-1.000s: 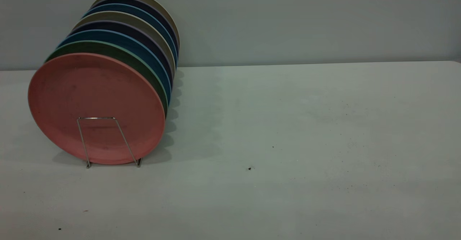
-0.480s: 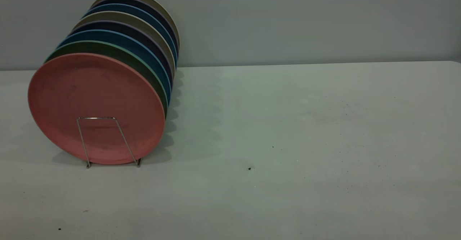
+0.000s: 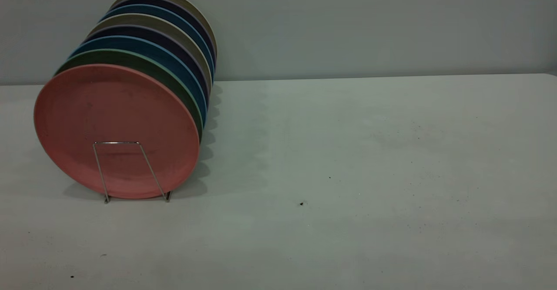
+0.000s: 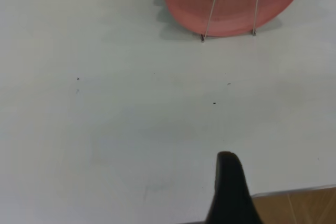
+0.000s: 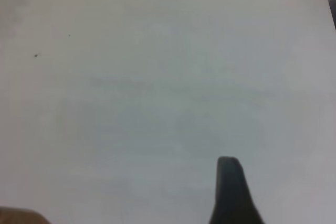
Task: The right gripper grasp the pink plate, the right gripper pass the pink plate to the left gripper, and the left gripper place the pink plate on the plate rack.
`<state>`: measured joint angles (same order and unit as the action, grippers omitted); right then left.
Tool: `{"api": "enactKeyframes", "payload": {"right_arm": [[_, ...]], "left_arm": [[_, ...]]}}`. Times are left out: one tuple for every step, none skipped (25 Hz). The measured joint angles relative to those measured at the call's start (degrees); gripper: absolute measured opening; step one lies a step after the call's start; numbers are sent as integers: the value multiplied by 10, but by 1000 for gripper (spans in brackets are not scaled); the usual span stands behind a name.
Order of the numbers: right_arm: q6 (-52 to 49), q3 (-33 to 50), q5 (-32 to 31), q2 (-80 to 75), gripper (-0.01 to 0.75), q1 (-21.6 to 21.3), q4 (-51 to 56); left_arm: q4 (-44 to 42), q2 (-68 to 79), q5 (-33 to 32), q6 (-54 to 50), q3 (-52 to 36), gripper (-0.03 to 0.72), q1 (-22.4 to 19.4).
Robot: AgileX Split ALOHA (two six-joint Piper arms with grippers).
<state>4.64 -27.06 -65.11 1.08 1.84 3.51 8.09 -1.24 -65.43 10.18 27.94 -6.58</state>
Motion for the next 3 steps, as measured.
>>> {"api": "enactKeyframes", "payload": {"right_arm": [[0, 0, 0, 0, 496, 0, 0], [0, 0, 0, 0, 496, 0, 0], [0, 0, 0, 0, 496, 0, 0]], "left_arm": [[0, 0, 0, 0, 0, 537, 0], [0, 0, 0, 0, 0, 537, 0], [0, 0, 0, 0, 0, 537, 0]]}}
